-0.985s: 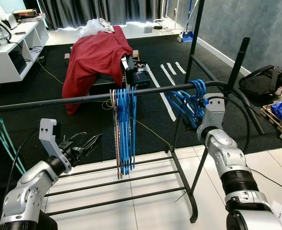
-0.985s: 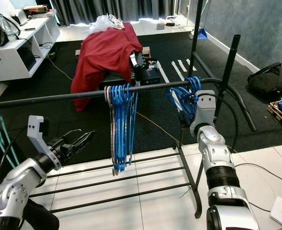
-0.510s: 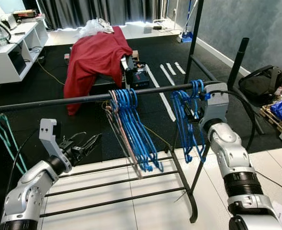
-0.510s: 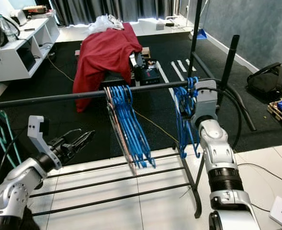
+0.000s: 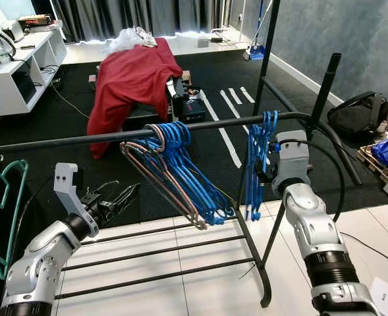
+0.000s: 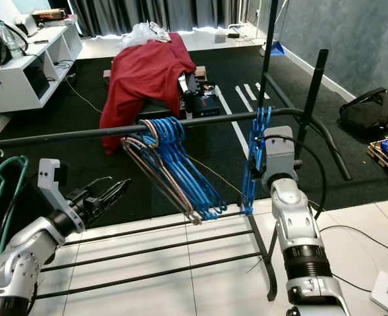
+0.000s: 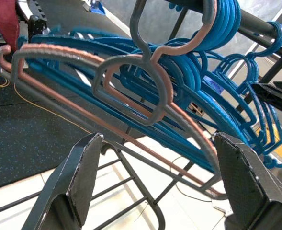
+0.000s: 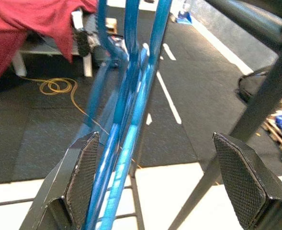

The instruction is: Hang hanger

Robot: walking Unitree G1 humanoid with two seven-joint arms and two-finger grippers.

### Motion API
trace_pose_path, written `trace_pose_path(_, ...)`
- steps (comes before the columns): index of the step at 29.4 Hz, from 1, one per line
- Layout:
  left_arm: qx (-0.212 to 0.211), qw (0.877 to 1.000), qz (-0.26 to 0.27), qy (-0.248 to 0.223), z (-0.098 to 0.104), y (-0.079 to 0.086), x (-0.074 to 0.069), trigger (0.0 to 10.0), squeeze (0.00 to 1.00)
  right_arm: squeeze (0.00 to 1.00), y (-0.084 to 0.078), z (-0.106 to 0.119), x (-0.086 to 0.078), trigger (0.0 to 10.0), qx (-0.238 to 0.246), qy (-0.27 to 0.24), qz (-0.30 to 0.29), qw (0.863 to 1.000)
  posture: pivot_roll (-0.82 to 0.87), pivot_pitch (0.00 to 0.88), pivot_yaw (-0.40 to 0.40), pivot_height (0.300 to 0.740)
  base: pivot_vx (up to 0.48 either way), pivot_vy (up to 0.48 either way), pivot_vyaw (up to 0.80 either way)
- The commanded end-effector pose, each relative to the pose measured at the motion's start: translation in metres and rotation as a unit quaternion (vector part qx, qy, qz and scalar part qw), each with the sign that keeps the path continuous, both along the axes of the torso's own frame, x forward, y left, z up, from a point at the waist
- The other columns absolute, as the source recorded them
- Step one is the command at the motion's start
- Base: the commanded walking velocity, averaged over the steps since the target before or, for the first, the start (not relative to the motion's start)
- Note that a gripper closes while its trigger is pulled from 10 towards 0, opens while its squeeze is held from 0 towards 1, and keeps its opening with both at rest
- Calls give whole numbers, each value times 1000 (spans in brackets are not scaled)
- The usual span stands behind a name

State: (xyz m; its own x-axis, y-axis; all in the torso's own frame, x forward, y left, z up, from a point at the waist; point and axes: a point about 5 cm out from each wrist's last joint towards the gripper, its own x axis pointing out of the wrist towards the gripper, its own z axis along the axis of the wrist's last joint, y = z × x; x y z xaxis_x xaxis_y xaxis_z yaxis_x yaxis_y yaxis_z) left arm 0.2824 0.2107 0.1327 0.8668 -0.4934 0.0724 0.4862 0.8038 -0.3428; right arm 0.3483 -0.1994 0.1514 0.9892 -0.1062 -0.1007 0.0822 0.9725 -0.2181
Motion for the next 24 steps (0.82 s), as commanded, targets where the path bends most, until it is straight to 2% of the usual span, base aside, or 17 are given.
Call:
trace_pose_path(1, -3, 1000, 0, 1, -1, 0, 1, 10000, 0, 0, 2, -3, -2, 10000, -4, 6, -4, 1000, -40, 10, 19, 740, 0, 0, 0)
trace_pose_path(15, 0, 1000, 1, 0, 0, 1, 1, 10000, 0, 0, 0, -12, -5, 10000, 5, 17, -18, 1000, -34, 15, 24, 740, 0, 0, 0)
trace_pose_path(24, 2, 1000, 0, 2, 0, 1, 2, 10000, 0, 0, -12, -14, -4, 10000, -3, 48, -26, 998, -34, 19, 28, 740, 0, 0, 0)
